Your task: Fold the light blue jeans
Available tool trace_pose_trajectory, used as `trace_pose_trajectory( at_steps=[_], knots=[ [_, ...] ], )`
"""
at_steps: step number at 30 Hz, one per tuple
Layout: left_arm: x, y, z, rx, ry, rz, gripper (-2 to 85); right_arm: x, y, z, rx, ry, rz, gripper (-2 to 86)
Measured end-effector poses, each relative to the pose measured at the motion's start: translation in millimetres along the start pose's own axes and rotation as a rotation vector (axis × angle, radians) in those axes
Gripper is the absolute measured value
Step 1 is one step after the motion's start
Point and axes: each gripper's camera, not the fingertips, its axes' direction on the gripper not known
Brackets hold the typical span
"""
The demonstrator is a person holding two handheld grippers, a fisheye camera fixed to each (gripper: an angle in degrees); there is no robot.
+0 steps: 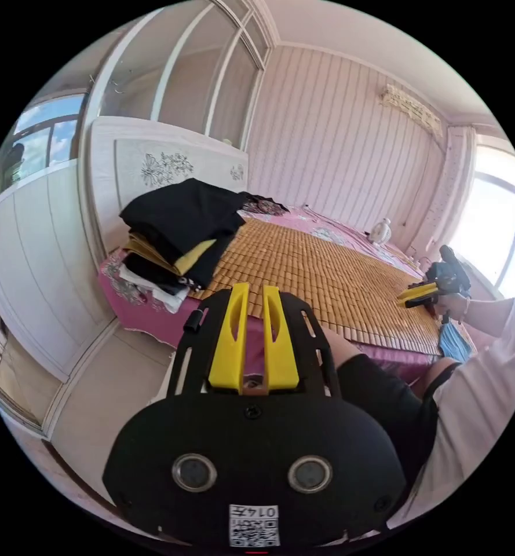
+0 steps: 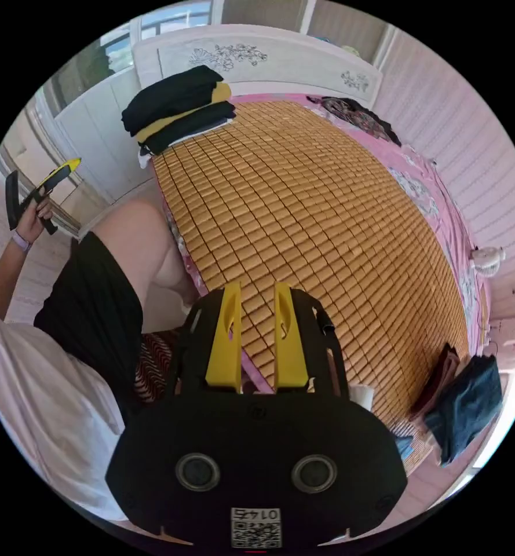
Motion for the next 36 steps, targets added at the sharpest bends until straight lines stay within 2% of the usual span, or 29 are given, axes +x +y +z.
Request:
trace_pose_trajectory(
  at_steps=[2,3,5,8,11,13,18,20,26,33,36],
  knots=[
    [31,-2,10,-0.003,0.1,0.021,4.5,43,87,-18,-0.054,0.023,0.302,8.5],
    [51,-9,17,0.0,0.172,0.035,4.5,53,107,-23,-0.051,0.02,0.386,8.5],
    [82,-21,29,0.017,0.275,0.058,4.4,87,182,-45,0.025,-0.018,0.685,8.4],
    [139,-42,54,0.011,0.417,0.135,4.5,111,254,-66,0.16,-0.011,0.972,8.4],
    [203,-57,81,-0.041,0.526,0.254,5.0,124,298,-81,0.254,0.023,1.107,8.5],
    [243,-62,95,-0.069,0.575,0.33,5.2,131,315,-87,0.287,0.033,1.137,8.6],
    [370,-62,126,-0.112,0.601,0.688,5.3,152,342,-89,0.281,0.085,1.145,9.1],
    [408,-61,137,-0.101,0.637,0.744,5.1,163,344,-87,0.242,0.126,1.101,9.6],
    [529,-55,198,-0.254,0.808,0.827,6.4,211,313,-82,0.179,0.153,0.97,11.0],
    [655,-54,272,-0.399,0.862,0.99,8.2,303,282,-87,0.168,0.241,0.995,11.8],
    [705,-59,308,-0.435,0.862,1.035,8.3,346,283,-59,0.036,0.075,0.988,13.6]
  ],
)
